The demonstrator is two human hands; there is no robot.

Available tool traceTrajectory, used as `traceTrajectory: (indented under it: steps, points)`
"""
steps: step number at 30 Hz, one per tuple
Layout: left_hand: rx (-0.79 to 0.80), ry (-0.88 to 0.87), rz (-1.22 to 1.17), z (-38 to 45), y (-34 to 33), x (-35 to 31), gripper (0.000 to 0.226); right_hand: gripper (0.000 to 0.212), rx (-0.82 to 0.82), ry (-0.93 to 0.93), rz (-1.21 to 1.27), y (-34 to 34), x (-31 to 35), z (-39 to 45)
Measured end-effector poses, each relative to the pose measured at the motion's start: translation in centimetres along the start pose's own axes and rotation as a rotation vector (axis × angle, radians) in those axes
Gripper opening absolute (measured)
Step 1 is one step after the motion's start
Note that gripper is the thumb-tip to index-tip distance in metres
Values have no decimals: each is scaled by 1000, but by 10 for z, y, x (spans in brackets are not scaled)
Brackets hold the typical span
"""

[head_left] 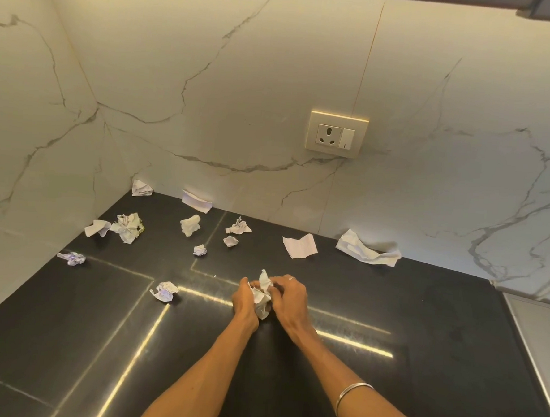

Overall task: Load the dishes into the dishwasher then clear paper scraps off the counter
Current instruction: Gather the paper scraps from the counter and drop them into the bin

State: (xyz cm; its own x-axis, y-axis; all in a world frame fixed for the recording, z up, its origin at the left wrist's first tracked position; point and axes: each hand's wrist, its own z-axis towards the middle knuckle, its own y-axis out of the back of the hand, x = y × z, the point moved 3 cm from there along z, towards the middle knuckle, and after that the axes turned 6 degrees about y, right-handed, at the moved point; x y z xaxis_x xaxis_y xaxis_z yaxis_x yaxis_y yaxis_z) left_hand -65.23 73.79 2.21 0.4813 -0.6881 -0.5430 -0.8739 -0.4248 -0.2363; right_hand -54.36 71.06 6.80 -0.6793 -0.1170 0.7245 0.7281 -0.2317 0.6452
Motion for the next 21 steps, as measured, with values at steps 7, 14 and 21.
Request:
traceTrajectory:
  steps: [7,14,21]
  points:
    - [158,23,-37,1,-2,3,54,24,243,62,-222,-4,16,5]
    - [31,-67,118,0,1,7,36,18,427,1,-425,-13,26,14]
    - [-91,-25,22,1,-9,-1,25,35,132,-126,88,10,4,18]
